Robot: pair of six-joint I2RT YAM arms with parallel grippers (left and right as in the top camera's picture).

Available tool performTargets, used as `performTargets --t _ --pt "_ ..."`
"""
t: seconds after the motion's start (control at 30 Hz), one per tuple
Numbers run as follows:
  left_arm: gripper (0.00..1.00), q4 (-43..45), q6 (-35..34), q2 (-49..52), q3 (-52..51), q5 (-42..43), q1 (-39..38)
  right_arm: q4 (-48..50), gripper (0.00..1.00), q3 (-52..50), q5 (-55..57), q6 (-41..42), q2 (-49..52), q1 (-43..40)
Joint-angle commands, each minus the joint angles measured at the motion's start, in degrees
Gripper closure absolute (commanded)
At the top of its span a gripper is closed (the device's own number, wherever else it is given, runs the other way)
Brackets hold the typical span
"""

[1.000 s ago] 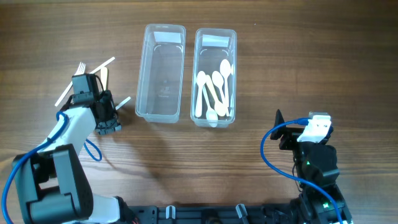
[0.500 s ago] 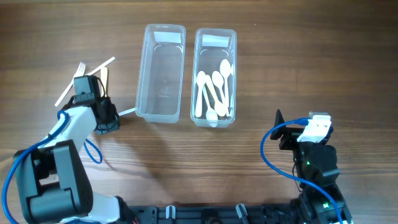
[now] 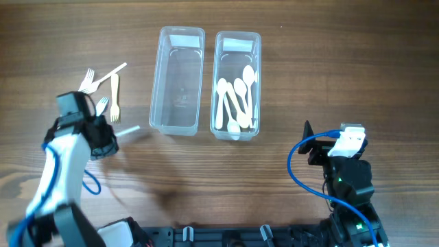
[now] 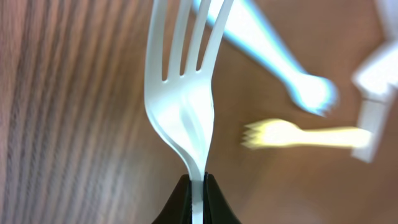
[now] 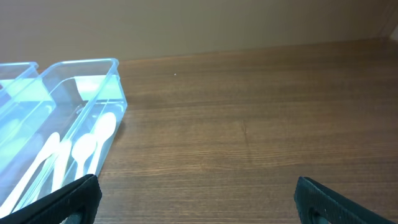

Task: Pack container
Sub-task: 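Carry the white fork into the left container and release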

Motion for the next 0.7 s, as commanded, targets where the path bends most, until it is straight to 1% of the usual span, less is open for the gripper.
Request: performTargets --t 0.0,0.1,0.17,0.2,0.23,0.3,0.33,0.43,0.5,0.57,0.67 --pt "0.96 0.1 6.4 -11.6 -0.2 -0.8 1.7 0.1 0.0 -0.2 -0.3 -0.7 -0.3 0.2" --pt "0.96 1.8 17.0 -23.1 -0.2 0.0 1.7 0.1 0.0 -0.2 -0.3 -0.7 -0.3 0.2" --pt "0.96 3.2 23.2 -29.4 -0.2 2.0 1.7 0.1 0.0 -0.2 -0.3 -0.7 -0.3 0.2" --pt "0.96 5.1 29.0 -32.7 -0.2 4.7 1.7 0.1 0.0 -0.2 -0.3 -0.7 -0.3 0.2" --pt "0.96 6.5 33.5 -35.1 -0.2 7.1 1.7 0.1 0.0 -0.2 -0.3 -0.7 -0.3 0.2" --pt "0.96 7.9 38.1 -37.6 -0.2 9.1 1.7 0.1 0.0 -0.2 -0.3 -0.7 -0.3 0.2" --pt "0.96 8.4 40.2 -38.2 -0.2 9.9 1.7 0.1 0.0 -0.2 -0.3 -0.7 -0.3 0.2" --pt "0.96 12.5 52.7 -38.4 -0.2 17.5 1.6 0.1 0.0 -0.2 -0.3 -0.7 -0.3 0.2" --pt "0.96 15.1 59.0 -37.6 -0.2 21.6 0.9 0.1 0.0 -0.2 -0.3 -0.7 -0.3 0.2" --pt "0.96 18.3 64.9 -35.9 -0.2 26.8 -2.1 0.1 0.0 -0.2 -0.3 -0.7 -0.3 0.2" --pt "0.96 21.4 72.2 -31.3 -0.2 27.1 -9.3 0.1 0.0 -0.2 -0.3 -0.7 -0.3 0.2"
